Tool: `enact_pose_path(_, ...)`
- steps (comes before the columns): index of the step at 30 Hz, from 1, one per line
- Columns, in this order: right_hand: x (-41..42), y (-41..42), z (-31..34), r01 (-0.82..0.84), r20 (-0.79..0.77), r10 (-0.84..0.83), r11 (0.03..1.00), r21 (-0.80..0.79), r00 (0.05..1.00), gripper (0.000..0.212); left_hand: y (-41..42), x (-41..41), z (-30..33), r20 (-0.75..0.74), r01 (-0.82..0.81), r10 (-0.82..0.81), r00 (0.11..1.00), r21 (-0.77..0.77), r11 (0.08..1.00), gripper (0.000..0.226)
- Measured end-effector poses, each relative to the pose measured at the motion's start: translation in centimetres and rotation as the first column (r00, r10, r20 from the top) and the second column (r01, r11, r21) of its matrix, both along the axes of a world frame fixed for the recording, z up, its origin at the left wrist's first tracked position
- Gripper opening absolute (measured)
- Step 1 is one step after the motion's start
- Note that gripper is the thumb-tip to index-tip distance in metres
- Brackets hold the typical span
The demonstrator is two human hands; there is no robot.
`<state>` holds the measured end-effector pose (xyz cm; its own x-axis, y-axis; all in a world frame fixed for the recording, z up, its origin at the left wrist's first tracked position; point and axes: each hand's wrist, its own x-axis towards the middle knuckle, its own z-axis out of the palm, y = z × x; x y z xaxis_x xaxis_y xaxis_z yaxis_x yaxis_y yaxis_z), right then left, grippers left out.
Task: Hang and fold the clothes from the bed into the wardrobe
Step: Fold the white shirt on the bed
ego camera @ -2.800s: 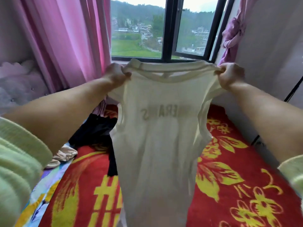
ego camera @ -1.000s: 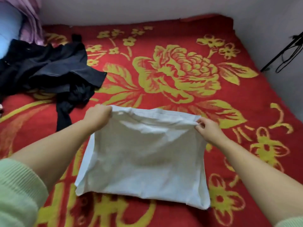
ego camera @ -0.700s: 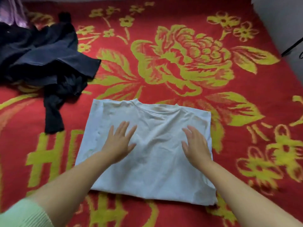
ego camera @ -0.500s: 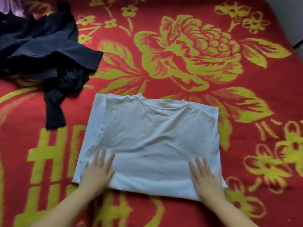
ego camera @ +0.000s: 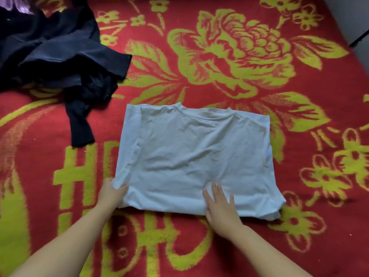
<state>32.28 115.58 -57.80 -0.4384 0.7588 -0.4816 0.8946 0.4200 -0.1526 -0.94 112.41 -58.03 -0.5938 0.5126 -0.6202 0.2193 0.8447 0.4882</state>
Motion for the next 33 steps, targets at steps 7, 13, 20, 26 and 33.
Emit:
enact_pose_path(7, -12.6, 9.1, 5.4, 0.299, -0.386, -0.416, 0.896, -0.33, 0.823, 0.058, 0.9, 3.6, 4.5, 0.208, -0.03, -0.039, 0.977, 0.321, 0.947, 0.044)
enact_pose_path(13, -21.6, 14.2, 7.3, 0.305, -0.288, -0.515, 0.782, -0.543, 0.807, 0.103, 2.0, 8.7, 8.5, 0.191, 0.272, -0.377, 0.906, 0.418, 0.867, 0.055)
enact_pose_path(20, -17.5, 20.7, 7.2, 0.513, -0.413, -0.679, 0.731, -0.45, 0.607, 0.042, 3.7, 12.7, 10.8, 0.21, 0.303, -0.449, 0.869, 0.492, 0.816, 0.063)
enact_pose_path(26, -2.4, 25.2, 7.4, 0.665, -0.479, -0.845, 0.502, -0.553, 0.238, 0.021, 6.9, 24.1, 11.6, 0.193, 0.474, -0.649, 0.736, 0.537, 0.698, 0.059)
enact_pose_path(33, 10.9, 24.4, 5.3, 0.694, -0.396, -0.754, 0.647, -0.316, 0.524, 0.079, 7.8, 31.5, 6.5, 0.148, 0.763, -0.853, 0.501, 0.39, 0.516, 0.086)
